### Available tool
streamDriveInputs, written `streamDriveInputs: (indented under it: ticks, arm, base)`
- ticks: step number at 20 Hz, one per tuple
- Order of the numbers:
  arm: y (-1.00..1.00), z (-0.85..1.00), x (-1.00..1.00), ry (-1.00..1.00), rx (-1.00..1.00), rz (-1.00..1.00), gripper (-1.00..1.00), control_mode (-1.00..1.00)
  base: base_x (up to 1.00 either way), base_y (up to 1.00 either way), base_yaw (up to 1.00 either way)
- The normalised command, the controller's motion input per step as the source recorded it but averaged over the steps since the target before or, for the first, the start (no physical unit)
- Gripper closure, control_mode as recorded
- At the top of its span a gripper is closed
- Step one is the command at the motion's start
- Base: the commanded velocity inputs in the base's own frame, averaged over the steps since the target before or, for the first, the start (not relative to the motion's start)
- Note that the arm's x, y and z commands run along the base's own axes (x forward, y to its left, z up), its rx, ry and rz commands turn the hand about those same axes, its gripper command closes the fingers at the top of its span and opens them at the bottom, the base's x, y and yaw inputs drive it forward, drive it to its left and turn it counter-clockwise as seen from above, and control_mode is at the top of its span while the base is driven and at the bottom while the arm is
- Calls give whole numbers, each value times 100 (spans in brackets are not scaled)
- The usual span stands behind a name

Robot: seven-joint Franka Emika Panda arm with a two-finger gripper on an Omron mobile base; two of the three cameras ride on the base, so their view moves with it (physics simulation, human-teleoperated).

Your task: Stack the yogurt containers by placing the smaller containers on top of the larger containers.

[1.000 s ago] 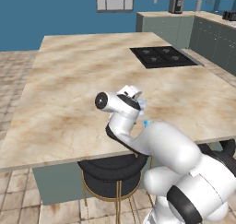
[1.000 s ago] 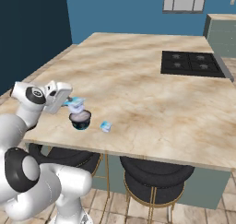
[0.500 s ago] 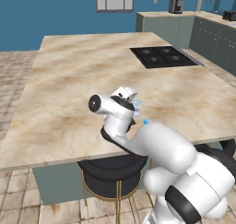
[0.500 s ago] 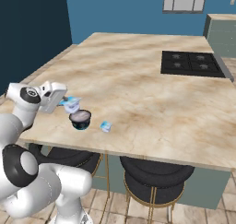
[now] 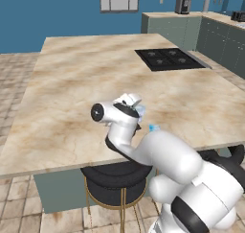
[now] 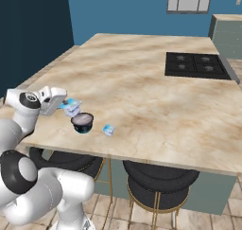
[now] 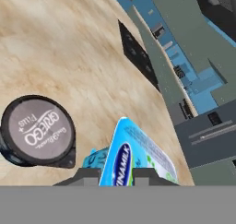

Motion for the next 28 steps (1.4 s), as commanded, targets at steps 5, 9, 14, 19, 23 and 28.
streamDriveInputs:
  ticks: [5,9,14,19,23,28]
  arm:
    - [0,0,0,-8,5,0,100,-100]
    - [0,0,0,-3,3,0,100,-100]
    - [0,-5,0,0,1,0,100,-100]
    - [0,-13,2,0,0,0,100,-100]
    - [0,-15,9,0,0,0,100,-100]
    - [0,-10,14,0,0,0,100,-100]
  base:
    - [0,0,0]
    - [0,0,0]
    - [0,0,0]
    - [0,0,0]
    - [0,0,0]
    - [0,0,0]
